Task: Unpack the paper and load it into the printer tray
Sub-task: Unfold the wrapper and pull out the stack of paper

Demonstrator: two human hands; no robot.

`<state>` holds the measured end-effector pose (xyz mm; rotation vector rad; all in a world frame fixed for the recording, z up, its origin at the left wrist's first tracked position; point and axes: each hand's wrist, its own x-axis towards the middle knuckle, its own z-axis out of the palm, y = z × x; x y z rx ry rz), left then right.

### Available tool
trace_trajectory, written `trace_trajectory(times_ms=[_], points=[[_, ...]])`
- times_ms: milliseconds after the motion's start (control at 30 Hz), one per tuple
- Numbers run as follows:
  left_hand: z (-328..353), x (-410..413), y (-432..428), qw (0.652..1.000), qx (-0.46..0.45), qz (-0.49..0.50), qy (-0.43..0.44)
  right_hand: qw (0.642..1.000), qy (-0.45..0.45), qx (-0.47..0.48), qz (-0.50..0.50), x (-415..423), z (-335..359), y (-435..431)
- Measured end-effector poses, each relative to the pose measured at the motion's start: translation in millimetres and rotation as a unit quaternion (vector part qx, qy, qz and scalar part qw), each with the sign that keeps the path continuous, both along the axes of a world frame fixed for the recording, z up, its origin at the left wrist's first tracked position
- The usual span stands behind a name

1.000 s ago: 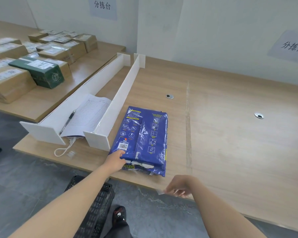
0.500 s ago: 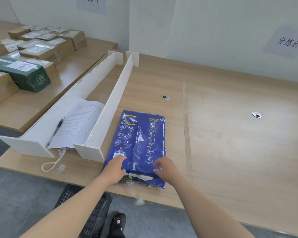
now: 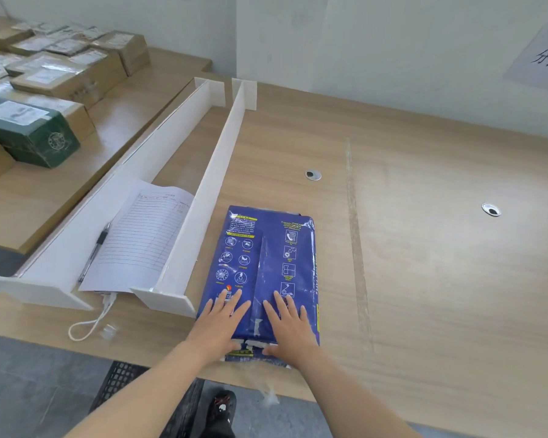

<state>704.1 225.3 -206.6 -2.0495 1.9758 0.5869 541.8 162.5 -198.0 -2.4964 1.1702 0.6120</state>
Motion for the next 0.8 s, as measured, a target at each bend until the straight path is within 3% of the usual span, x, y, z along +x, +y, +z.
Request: trace_trajectory(times_ms=[267,467,633,700,800], points=[[9,1,-7,0.997,0.015,-0.050,-0.048,1.000,0.000,0.015,0.023,-2,8,-7],[24,9,-4,0.995,-0.033,-0.079,-0.059,0.995,-0.089,0.054,0.003,-12,20,-12],[47,11,1,0.973,-0.198,-0.056,-0.101,0.987,-0.149,-0.043,-0.050,-20,38,-17],[50,13,-3,0.958,-0.254,-0.039,-0.131,0.978,-0.146,-0.149,-0.009,-23,44,-19],[51,17,-8,0.951,-0.230,-0.103,-0.176,0.960,-0.061,-0.270,0.039,-23,55,-19]])
